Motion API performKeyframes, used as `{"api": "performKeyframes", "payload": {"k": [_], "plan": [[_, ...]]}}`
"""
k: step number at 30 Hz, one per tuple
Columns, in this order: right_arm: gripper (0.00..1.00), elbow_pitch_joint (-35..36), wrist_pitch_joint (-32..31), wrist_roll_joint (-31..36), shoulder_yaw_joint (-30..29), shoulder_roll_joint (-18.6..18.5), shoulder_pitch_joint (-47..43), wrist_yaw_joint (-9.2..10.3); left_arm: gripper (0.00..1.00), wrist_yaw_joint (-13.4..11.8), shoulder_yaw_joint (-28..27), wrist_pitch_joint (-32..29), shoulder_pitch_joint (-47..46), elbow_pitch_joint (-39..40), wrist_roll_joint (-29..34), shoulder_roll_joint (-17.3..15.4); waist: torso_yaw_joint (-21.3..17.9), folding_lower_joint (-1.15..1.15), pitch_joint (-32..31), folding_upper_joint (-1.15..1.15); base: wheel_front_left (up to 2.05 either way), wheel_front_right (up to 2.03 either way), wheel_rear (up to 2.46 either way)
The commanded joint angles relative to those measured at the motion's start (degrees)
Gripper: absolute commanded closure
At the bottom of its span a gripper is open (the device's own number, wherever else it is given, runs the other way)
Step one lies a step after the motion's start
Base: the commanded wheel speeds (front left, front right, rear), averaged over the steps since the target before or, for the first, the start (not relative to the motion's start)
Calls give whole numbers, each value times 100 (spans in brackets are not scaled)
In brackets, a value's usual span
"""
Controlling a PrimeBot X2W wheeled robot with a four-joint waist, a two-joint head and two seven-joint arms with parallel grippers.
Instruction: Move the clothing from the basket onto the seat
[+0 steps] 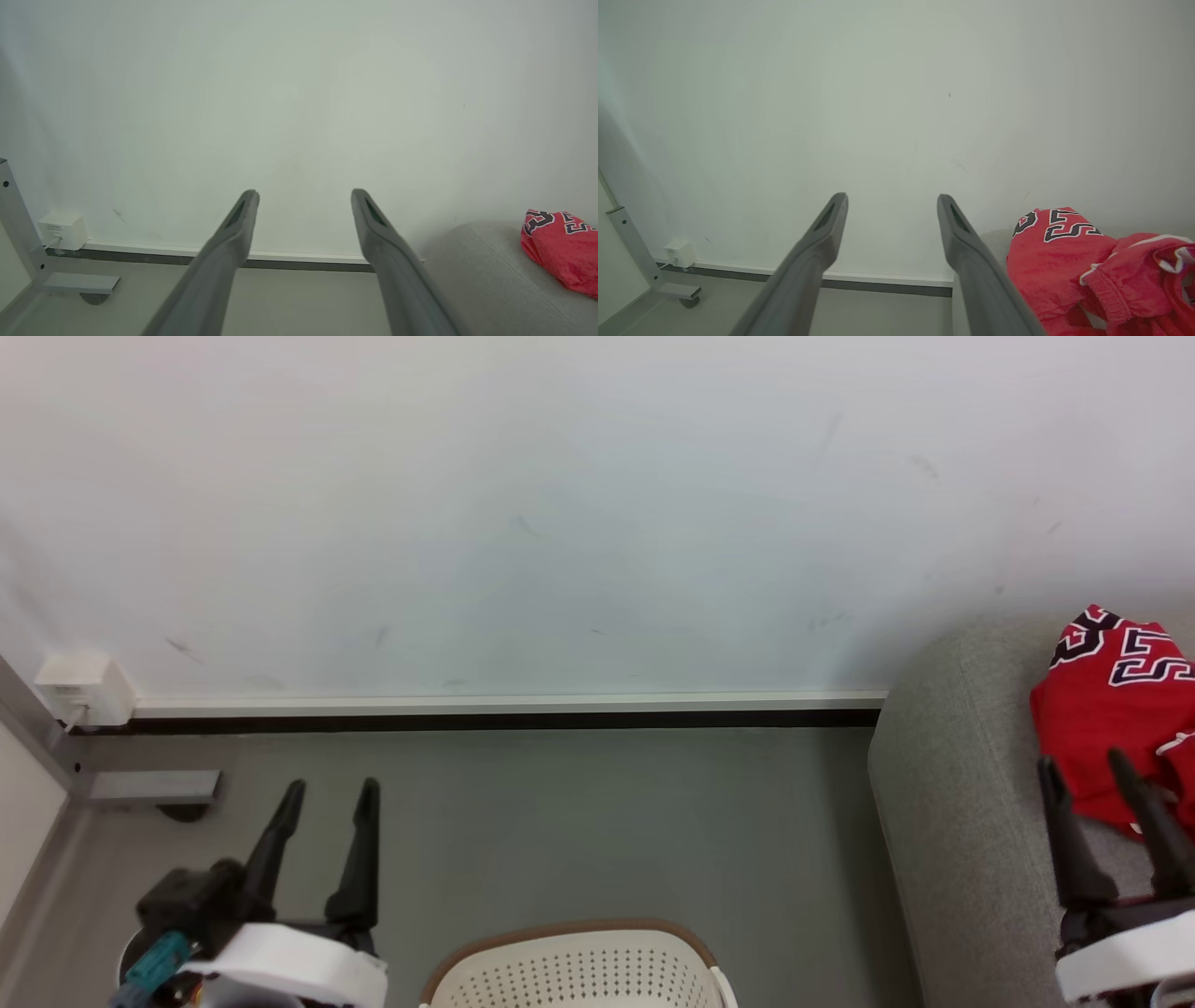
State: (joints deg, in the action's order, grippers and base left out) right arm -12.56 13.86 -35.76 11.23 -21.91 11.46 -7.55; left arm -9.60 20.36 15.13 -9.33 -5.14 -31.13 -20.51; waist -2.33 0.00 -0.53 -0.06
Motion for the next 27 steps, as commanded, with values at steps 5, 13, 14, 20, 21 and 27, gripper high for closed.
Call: {"api": "performKeyframes", "payload": {"k": [5,13,14,20,21,27], "plan": [[0,87,125,476,-222,511,-573,13,0,41,-710,-3,583,59,283,332,57,0,10,0,0,0,0],[0,28,132,1075,-220,1069,-790,13,0,495,-1519,-3,1097,-222,980,983,30,0,18,0,0,0,0],[0,-6,132,1102,-175,1100,-779,12,0,568,-1595,-3,1095,-307,1089,1045,30,0,21,0,0,0,0],[0,-150,133,1212,-119,1205,-710,12,0,909,-1939,-3,1071,-620,1559,1343,49,0,30,0,0,0,0],[0,-156,133,1220,-125,1207,-705,13,0,952,-1975,-3,1062,-654,1603,1377,51,0,30,0,0,0,0],[0,-174,134,1239,-160,1235,-674,13,0,1135,-2233,-3,1023,-709,1891,1553,30,0,27,0,0,0,0]]}}
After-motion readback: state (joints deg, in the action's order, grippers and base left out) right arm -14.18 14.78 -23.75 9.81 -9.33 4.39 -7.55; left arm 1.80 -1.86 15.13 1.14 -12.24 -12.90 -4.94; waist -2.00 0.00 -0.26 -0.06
